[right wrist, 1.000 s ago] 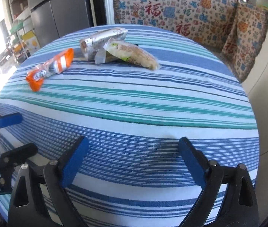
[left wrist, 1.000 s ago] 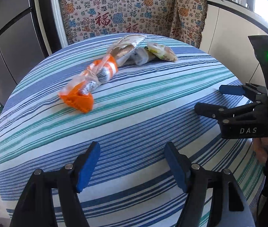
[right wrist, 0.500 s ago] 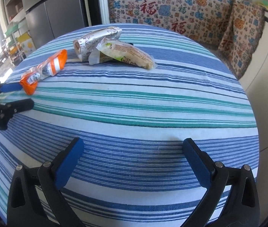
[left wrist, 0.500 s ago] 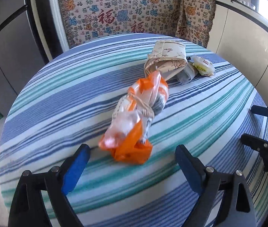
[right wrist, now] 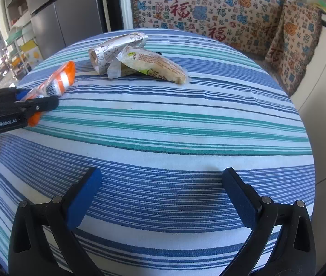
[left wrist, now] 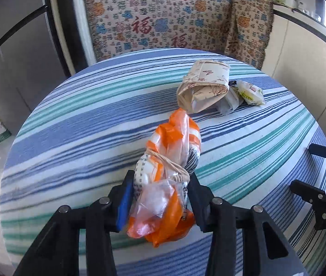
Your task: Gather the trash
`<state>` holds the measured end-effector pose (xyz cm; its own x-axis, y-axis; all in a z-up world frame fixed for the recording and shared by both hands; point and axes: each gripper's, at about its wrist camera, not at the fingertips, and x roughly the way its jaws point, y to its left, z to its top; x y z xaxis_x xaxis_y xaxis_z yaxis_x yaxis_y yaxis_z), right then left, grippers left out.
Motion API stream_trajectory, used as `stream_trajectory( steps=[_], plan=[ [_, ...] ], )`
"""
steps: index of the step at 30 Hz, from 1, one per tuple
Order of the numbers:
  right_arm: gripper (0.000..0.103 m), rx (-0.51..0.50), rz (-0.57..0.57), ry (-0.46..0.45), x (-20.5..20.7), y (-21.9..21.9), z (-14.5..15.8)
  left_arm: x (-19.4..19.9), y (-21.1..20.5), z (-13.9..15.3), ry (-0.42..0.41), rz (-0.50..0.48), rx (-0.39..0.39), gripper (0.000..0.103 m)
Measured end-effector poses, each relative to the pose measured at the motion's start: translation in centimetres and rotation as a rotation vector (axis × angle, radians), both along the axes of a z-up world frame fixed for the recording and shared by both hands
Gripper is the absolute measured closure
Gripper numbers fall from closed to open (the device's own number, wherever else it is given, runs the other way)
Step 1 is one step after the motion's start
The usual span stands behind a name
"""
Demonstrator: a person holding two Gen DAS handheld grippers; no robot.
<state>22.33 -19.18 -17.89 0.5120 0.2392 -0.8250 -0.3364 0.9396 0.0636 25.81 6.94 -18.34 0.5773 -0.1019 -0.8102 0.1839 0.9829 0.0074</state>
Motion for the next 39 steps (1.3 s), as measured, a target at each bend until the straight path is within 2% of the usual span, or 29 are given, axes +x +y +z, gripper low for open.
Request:
stream_trajectory(
  steps=[3,5,7,9,12,21,22,27,29,30,31,33,34,39],
  plan=[
    [0.001,0.000,0.001,0.000,0.0,0.0,0.0,-1.9,0.7,0.0,-0.008,0.077,-0.024,0.057],
    [0.001,0.000,0.001,0.000,0.0,-0.1,0.0,-2.2,0.8,-0.1,-0.017,0.083,-0.017,0.055],
    [0.001,0.001,0.001,0.000,0.0,-0.1,0.0,-2.1,0.5,-0.2,-0.018,0.068,-0.003,0.048],
    [0.001,0.000,0.001,0.000,0.1,-0.1,0.0,-1.9,0.3,-0.3,-0.009,0.069,0.001,0.031],
    [0.001,0.000,0.001,0.000,0.0,-0.1,0.0,-1.8,0.1,-0.4,-0.004,0.058,0.002,0.027],
    [0.003,-0.003,0.028,-0.009,0.5,0.1,0.5,-1.8,0.0,-0.4,0.000,0.051,-0.006,0.023],
    [0.007,-0.001,0.041,-0.036,0.9,0.5,1.3,-1.8,-0.1,-0.4,0.000,0.051,-0.003,0.023],
    [0.009,0.016,0.142,-0.145,3.8,3.9,5.8,-1.7,-0.2,-0.4,0.001,0.053,-0.006,0.023],
    [0.024,-0.033,0.186,-0.161,5.4,6.0,6.2,-1.7,-0.2,-0.4,0.000,0.053,-0.007,0.023],
    [0.027,-0.060,0.204,-0.164,6.0,6.9,6.0,-1.7,-0.2,-0.4,0.001,0.054,-0.008,0.023],
    [0.034,-0.088,0.221,-0.161,6.7,7.6,5.6,-1.7,-0.2,-0.4,0.001,0.054,-0.009,0.023],
    [0.070,-0.148,0.246,-0.128,7.6,8.3,4.4,-1.7,-0.3,-0.4,0.001,0.056,-0.010,0.023],
    [0.094,-0.173,0.249,-0.139,7.6,8.3,4.1,-1.7,-0.3,-0.4,0.001,0.056,-0.010,0.023],
    [0.096,-0.104,0.299,-0.169,3.2,4.3,4.5,-1.8,-0.3,-0.3,0.002,0.057,-0.008,0.023]
  ],
)
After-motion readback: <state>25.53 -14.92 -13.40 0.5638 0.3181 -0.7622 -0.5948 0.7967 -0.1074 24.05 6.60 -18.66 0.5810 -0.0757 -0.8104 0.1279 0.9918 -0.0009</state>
